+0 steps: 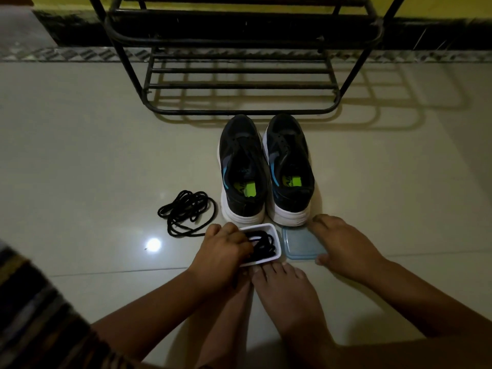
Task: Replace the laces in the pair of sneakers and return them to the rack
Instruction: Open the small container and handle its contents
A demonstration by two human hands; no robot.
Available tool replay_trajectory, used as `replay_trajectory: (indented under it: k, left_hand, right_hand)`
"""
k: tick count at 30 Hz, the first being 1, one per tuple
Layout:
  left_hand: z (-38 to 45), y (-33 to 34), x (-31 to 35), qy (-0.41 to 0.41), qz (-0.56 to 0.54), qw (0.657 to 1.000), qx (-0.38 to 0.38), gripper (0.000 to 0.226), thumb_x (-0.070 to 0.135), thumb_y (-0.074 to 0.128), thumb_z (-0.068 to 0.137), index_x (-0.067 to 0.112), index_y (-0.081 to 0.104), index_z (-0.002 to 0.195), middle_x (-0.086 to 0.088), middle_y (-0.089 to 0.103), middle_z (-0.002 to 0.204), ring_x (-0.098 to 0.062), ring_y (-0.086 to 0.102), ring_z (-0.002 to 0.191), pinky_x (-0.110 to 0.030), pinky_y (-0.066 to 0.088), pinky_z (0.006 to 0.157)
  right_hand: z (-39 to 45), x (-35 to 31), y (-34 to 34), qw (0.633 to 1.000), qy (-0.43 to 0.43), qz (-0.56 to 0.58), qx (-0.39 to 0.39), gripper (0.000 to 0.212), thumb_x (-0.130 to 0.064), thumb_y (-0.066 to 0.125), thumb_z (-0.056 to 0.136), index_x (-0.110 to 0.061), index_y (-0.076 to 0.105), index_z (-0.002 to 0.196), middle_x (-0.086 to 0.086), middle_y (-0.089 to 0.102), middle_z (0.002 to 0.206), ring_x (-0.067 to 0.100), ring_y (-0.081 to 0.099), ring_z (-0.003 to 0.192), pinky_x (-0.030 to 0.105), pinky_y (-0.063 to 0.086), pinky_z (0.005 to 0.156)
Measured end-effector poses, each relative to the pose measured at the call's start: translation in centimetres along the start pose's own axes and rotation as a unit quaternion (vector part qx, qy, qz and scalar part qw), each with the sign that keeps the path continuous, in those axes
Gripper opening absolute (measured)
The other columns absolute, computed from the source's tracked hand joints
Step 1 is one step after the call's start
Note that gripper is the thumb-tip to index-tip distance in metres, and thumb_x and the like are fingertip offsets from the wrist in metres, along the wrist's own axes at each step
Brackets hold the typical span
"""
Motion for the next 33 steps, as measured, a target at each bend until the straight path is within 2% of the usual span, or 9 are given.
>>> replay_trajectory:
  k: [5,8,10,12,14,18,24,29,33]
  left_hand:
    - [-0.5,-1.0,-1.1,-0.053,-0.016,0.996,0.065,0.024,0.039,0.066,0.059,0.034,0.071,0.083,0.004,0.058,0.106,-0.019,0.042,0.096,-0.032,0.028,0.075]
    - [-1.1,-1.5,-2.7,-0.147,-0.085,0.978,0.119,0.024,0.029,0.070,0.066,0.026,0.068,0.090,-0.003,0.054,0.112,-0.020,0.045,0.098,-0.034,0.041,0.074]
    - [-1.6,-0.9,-4.0,-0.220,-0.170,0.954,0.114,0.039,0.020,0.080,0.065,0.019,0.060,0.098,-0.002,0.048,0.113,-0.016,0.049,0.095,-0.026,0.043,0.077]
    - [-2.2,0.0,-4.8,-0.281,-0.262,0.919,0.091,0.040,0.018,0.079,0.070,0.020,0.050,0.098,0.005,0.044,0.107,-0.008,0.051,0.085,-0.017,0.043,0.071]
    - [-2.7,0.6,-5.2,-0.316,-0.318,0.890,0.076,0.037,0.018,0.077,0.073,0.020,0.046,0.092,0.006,0.049,0.096,-0.003,0.052,0.078,-0.013,0.040,0.061]
    - [-2.7,1.0,-5.1,-0.319,-0.362,0.873,0.072,0.030,0.016,0.077,0.072,0.018,0.051,0.087,0.005,0.057,0.085,-0.006,0.056,0.074,-0.012,0.042,0.059]
    - [-2.5,1.2,-4.8,-0.342,-0.475,0.810,0.035,0.027,0.016,0.080,0.070,0.016,0.058,0.087,-0.002,0.068,0.081,-0.017,0.067,0.073,-0.026,0.056,0.065]
    - [-2.6,1.3,-4.8,-0.361,-0.619,0.697,-0.037,0.021,-0.005,0.070,0.077,0.007,0.065,0.094,-0.006,0.070,0.084,-0.014,0.069,0.070,-0.026,0.056,0.059]
    - [-2.4,0.9,-5.0,-0.343,-0.642,0.685,-0.039,0.025,-0.010,0.061,0.083,0.009,0.069,0.097,-0.012,0.073,0.091,-0.018,0.071,0.077,-0.024,0.056,0.062]
  right_hand:
    - [-0.2,-0.2,0.5,0.999,-0.007,-0.027,-0.017,0.074,-0.036,0.067,0.080,-0.019,0.029,0.141,0.001,0.034,0.138,0.021,0.039,0.120,0.031,0.042,0.092]
    - [-0.2,0.2,0.3,0.997,-0.011,0.061,-0.046,0.064,-0.030,0.066,0.080,-0.016,0.040,0.136,-0.002,0.039,0.136,0.018,0.043,0.119,0.025,0.041,0.094]
    - [-0.4,0.6,-0.7,0.982,0.012,0.182,-0.047,0.041,-0.019,0.068,0.079,-0.017,0.058,0.119,-0.006,0.054,0.116,0.014,0.053,0.108,0.021,0.042,0.086]
    - [-0.8,1.0,-2.0,0.968,0.020,0.248,-0.024,0.017,-0.010,0.062,0.083,-0.026,0.063,0.088,-0.010,0.059,0.083,0.014,0.058,0.083,0.023,0.041,0.069]
    - [-1.1,1.2,-2.8,0.955,0.026,0.295,-0.017,0.021,-0.007,0.060,0.086,-0.027,0.061,0.079,-0.007,0.060,0.074,0.015,0.058,0.073,0.022,0.042,0.064]
    - [-1.1,-1.3,-2.4,0.898,0.021,0.430,-0.085,0.018,-0.002,0.057,0.089,-0.017,0.060,0.097,0.011,0.067,0.085,0.014,0.062,0.061,0.024,0.051,0.058]
    - [1.5,-4.2,0.0,0.919,0.046,0.383,-0.075,0.014,-0.007,0.054,0.091,-0.013,0.048,0.102,0.015,0.065,0.086,0.025,0.062,0.061,0.043,0.054,0.062]
    - [2.0,-4.7,-0.1,0.938,0.069,0.340,0.013,0.015,-0.017,0.053,0.092,-0.017,0.044,0.105,0.005,0.059,0.084,0.021,0.057,0.073,0.034,0.048,0.068]
    - [1.7,-5.6,-0.9,0.953,0.046,0.294,0.056,0.024,-0.019,0.055,0.092,-0.015,0.045,0.114,0.003,0.059,0.094,0.019,0.055,0.083,0.026,0.035,0.063]
Point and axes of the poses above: each hand's wrist, its own z-axis towards the middle knuckle, its own y-axis out of the palm, x = y × z, the point moved 8 cm from there along z, towards the middle knuckle
